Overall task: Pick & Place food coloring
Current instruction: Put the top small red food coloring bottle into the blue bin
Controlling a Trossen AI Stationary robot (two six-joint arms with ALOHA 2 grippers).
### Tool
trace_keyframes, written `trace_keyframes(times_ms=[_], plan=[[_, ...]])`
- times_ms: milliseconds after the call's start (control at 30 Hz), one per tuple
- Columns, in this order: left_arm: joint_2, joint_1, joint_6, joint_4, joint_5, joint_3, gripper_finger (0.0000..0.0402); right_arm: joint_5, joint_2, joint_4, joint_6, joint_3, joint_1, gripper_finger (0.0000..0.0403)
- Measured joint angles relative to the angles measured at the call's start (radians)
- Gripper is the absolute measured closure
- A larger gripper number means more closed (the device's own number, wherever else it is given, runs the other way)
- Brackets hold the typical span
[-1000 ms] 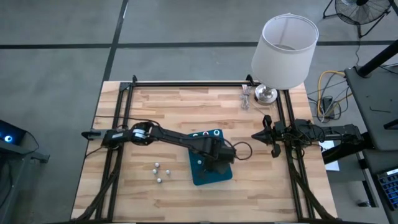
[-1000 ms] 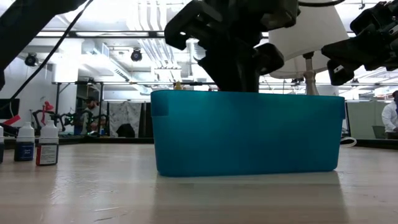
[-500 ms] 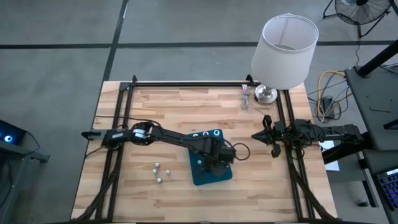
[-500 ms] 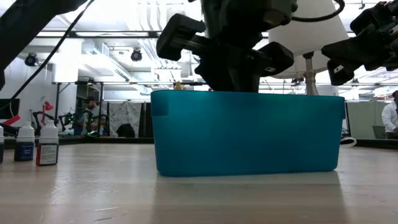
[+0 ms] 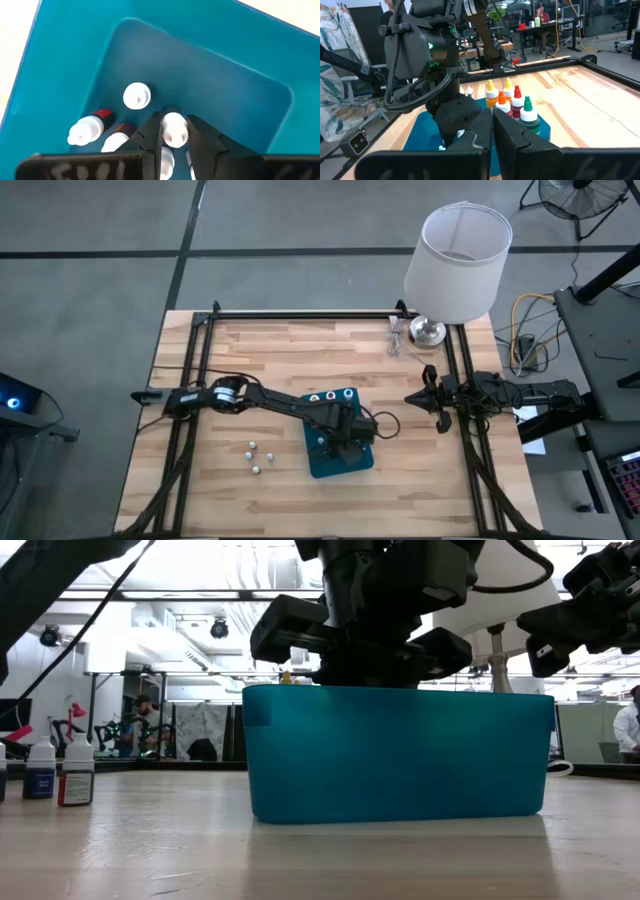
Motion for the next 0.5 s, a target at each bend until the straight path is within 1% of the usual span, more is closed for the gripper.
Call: trace_keyframes(times_ms=[333,500], plan=[[0.0,0.004,-0.001,0.021,0.0,-0.004,0.0353,0.0,0.0,0.0,0.0,0.0,0.0,0.0394],[0.0,0.005,-0.001,0.039,0.0,-0.035,0.0353,0.0,0.0,0.0,0.0,0.0,0.0,0.0394]])
